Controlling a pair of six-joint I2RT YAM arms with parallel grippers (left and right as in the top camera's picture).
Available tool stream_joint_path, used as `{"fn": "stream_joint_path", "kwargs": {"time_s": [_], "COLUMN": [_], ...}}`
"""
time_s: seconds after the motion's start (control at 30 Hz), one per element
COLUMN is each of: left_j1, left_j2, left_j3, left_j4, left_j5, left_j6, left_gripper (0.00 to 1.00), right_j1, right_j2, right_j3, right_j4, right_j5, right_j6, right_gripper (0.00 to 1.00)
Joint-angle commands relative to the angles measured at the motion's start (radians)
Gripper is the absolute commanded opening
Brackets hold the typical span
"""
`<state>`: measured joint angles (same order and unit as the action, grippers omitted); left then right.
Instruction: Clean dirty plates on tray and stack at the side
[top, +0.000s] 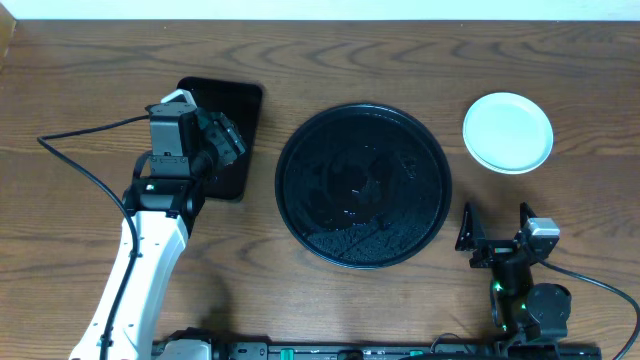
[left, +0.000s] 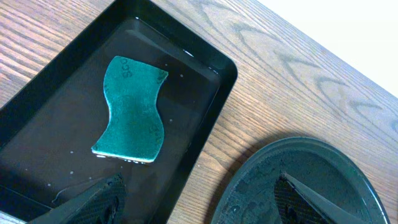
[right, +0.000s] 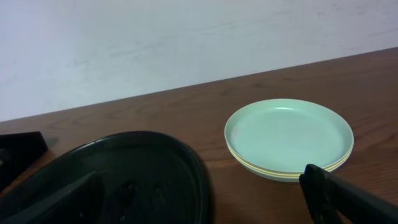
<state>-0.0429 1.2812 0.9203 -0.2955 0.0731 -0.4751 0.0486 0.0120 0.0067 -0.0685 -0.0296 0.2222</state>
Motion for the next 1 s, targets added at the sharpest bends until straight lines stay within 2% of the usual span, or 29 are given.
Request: {"fn": "stream_joint_path", "kwargs": {"time_s": [0.0,0.97], "left_j1": [0.002,0.003], "left_j2": [0.000,0.011], "left_j3": [0.000,0.000], "left_j4": [-0.003,-0.020], "left_j5": [0.002,0.002], "left_j6": [-0.009,-0.009], "left_gripper": [0.77,0.78], "right_j1": [-0.010,-0.010], "right_j2": [-0.006,-0.006], "right_j3": [-0.001,-0.001], "right_j4": [-0.004,-0.004], "right_j5": [-0.002,-0.002], "right_j6": [-0.014,-0.014], "right_gripper": [0.99,0.99]}}
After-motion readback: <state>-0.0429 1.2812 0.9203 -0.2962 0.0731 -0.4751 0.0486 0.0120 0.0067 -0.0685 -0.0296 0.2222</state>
